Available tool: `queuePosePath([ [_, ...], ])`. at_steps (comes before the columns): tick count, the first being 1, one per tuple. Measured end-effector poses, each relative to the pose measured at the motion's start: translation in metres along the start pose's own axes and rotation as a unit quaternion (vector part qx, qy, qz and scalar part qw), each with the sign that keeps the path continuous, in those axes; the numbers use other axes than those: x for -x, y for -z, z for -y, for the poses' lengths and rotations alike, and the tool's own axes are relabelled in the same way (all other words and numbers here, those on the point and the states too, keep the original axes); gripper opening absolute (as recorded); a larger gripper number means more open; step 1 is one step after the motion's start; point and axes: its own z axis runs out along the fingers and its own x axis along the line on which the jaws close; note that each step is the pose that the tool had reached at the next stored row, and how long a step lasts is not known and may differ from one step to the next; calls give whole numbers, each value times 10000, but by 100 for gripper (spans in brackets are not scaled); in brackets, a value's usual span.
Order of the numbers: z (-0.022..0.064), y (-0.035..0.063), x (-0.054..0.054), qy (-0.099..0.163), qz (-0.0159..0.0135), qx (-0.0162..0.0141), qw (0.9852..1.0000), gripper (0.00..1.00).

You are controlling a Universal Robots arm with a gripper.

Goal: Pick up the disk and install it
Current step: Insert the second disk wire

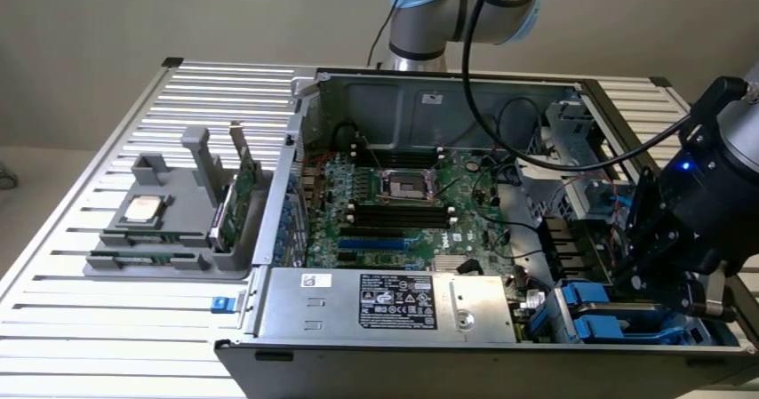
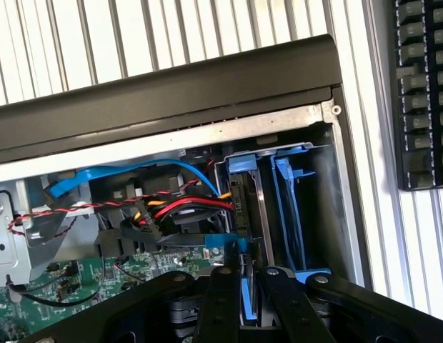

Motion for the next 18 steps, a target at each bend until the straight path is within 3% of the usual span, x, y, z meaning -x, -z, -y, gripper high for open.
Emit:
queuePosePath([
  [9, -2, 0, 8, 8, -2, 7, 10000, 16],
  [18, -3, -4, 18, 183, -24, 67, 9998, 16],
])
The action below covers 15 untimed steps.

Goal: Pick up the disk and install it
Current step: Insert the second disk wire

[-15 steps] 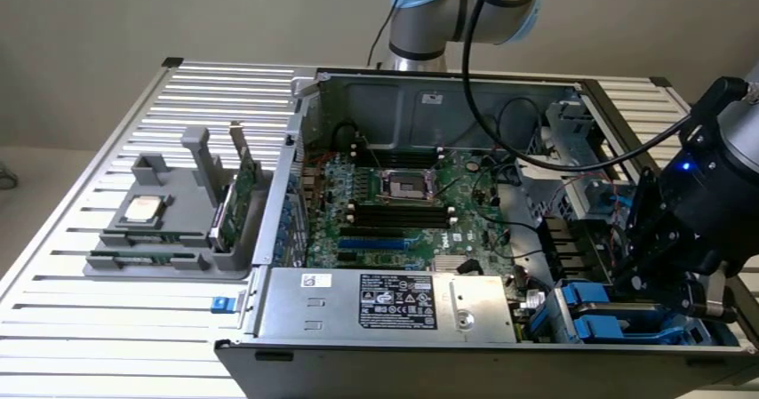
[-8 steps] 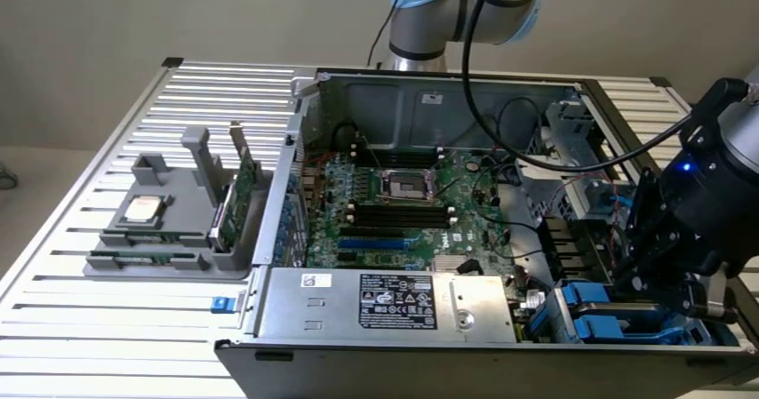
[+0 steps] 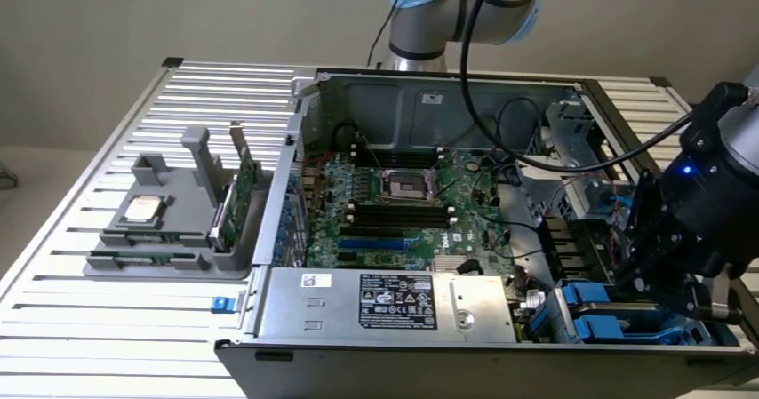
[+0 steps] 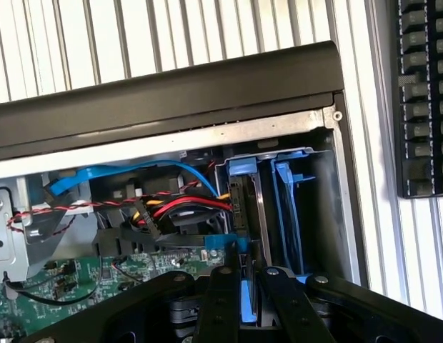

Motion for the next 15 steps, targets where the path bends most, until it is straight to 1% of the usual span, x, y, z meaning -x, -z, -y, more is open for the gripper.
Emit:
queuePosePath([
  [3, 0, -2, 6, 122, -13, 23, 9999, 16],
  [9, 0, -7, 16, 364, -39, 56, 9993, 16],
  [15, 10, -7, 30, 584, -59, 76, 9982, 16],
])
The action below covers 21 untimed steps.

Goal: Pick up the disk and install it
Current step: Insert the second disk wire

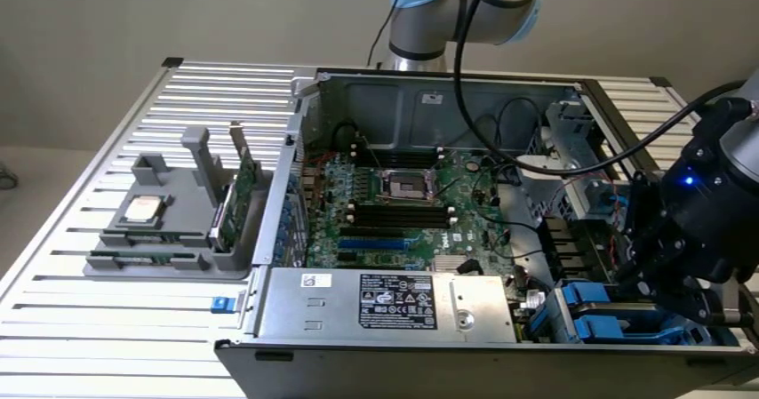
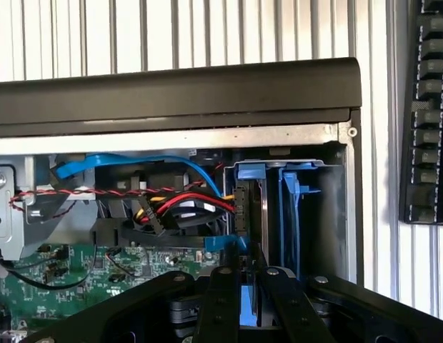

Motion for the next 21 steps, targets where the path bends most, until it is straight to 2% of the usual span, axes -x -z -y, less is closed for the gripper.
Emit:
queuePosePath([
  [4, 15, 0, 7, 143, -15, 3, 9999, 16],
  [16, 35, 1, 68, 546, -50, -39, 9985, 16],
  [21, 35, -3, 77, 694, -64, -27, 9976, 16],
])
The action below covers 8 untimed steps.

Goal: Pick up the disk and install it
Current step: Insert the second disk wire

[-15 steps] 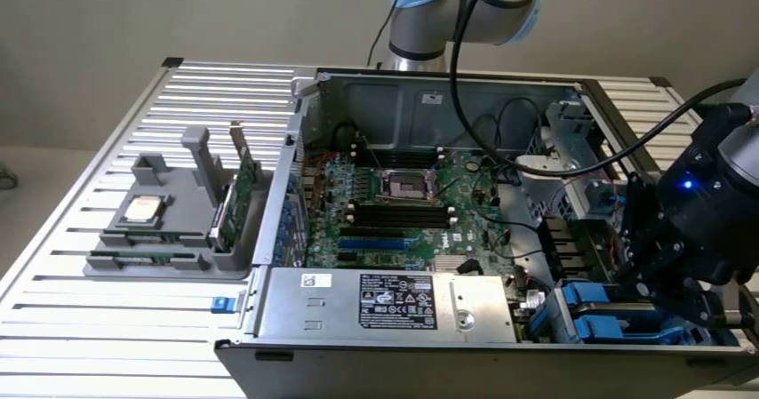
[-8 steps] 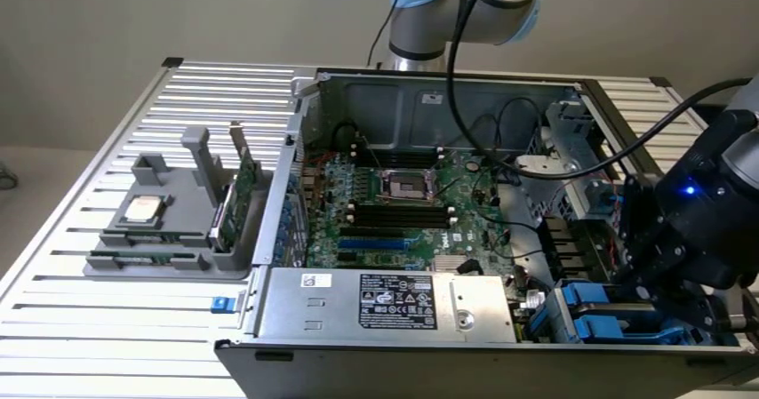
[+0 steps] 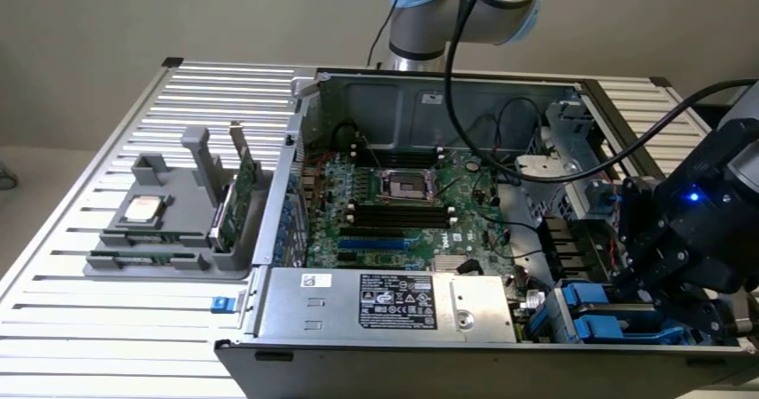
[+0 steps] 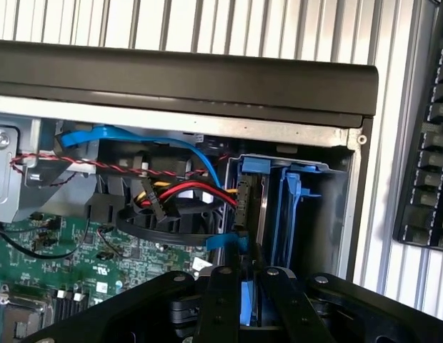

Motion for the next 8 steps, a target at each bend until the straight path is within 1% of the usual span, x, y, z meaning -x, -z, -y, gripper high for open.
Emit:
queuePosePath([
  [8, 7, -2, 2, 106, -6, 31, 9999, 16],
])
